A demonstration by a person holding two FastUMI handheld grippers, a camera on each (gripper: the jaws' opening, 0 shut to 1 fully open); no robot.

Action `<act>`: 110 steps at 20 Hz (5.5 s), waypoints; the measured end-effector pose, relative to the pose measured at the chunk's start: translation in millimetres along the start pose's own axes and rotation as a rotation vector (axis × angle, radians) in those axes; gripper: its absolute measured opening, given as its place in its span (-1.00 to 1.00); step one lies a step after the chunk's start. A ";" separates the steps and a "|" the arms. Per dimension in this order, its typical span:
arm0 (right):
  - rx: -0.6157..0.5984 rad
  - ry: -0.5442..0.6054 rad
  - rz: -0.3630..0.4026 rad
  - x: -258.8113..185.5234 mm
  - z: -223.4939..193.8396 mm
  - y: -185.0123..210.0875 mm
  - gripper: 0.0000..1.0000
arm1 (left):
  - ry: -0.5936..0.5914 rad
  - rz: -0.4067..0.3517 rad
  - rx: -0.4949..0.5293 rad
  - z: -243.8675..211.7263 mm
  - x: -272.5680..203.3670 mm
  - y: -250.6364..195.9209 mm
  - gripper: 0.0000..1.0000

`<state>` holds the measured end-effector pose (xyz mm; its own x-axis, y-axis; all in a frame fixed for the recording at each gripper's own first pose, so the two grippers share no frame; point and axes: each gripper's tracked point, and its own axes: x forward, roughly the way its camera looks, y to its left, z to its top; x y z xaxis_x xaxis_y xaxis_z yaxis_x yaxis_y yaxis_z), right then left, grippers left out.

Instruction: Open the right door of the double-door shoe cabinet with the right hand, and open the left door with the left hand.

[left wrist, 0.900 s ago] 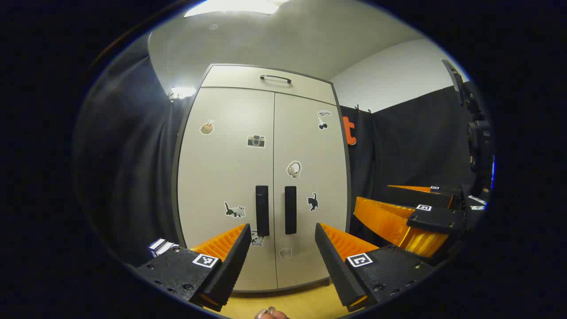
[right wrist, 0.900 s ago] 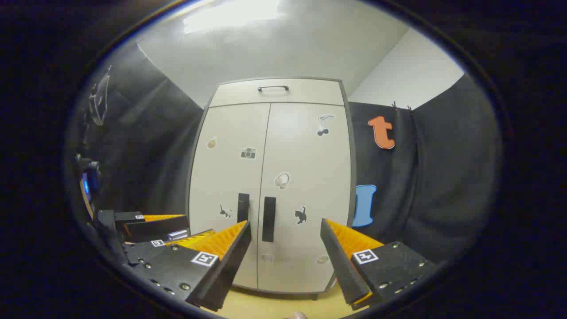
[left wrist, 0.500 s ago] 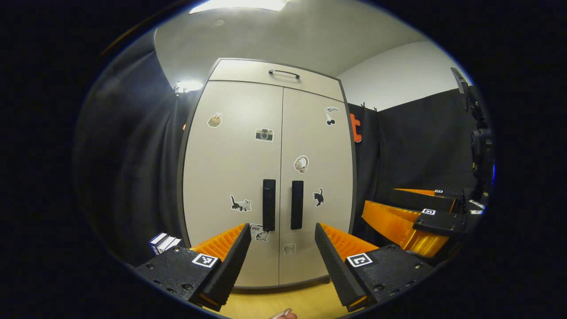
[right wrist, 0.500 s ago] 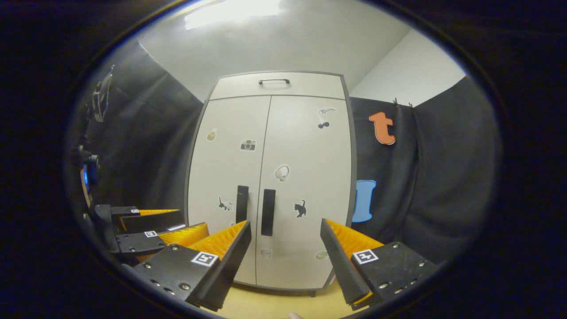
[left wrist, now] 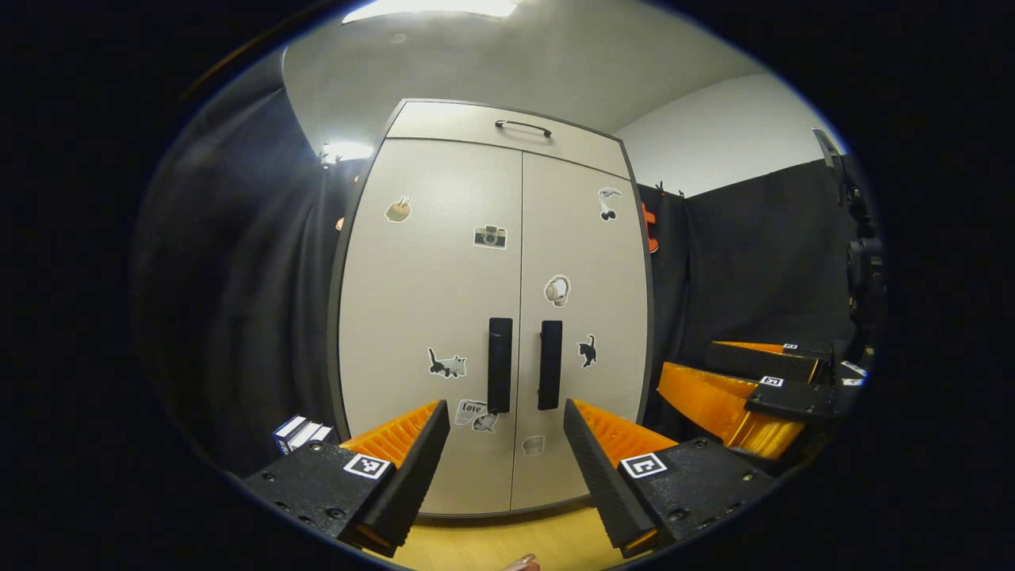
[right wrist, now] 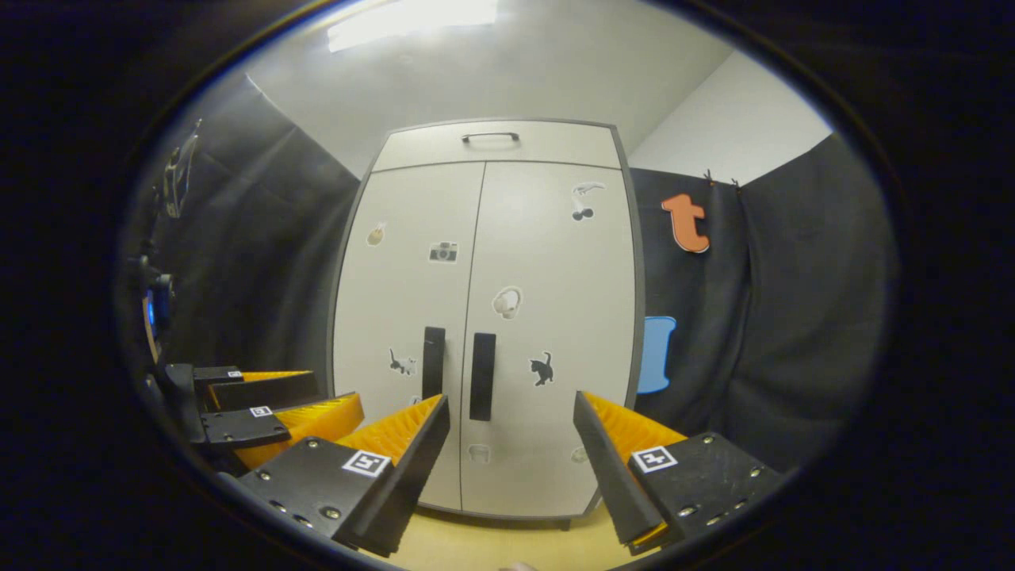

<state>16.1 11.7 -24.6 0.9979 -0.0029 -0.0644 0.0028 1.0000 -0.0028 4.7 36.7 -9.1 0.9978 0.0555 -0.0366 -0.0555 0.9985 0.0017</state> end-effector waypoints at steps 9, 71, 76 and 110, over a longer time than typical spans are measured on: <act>0.025 0.026 -0.003 46.5 -17.1 14.6 0.84 | -0.006 -0.014 -0.020 -3.0 10.6 15.1 0.80; -0.028 0.136 0.076 93.6 -52.3 6.9 -0.65 | 0.052 -0.018 -0.054 -13.7 -17.2 -38.1 0.82; -0.021 0.131 0.148 62.3 -48.5 -17.0 -0.65 | 0.046 0.049 -0.042 -11.4 -30.3 -65.0 0.82; 0.003 0.133 0.108 -3.2 -49.0 -195.0 -0.82 | 0.007 0.065 -0.079 -19.9 3.9 -184.3 0.79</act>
<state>9.2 -183.4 -72.7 0.9751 0.1045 -0.1957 -0.1036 0.9945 0.0147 18.1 -147.2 -29.4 0.9917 0.1203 -0.0462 -0.1235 0.9895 -0.0745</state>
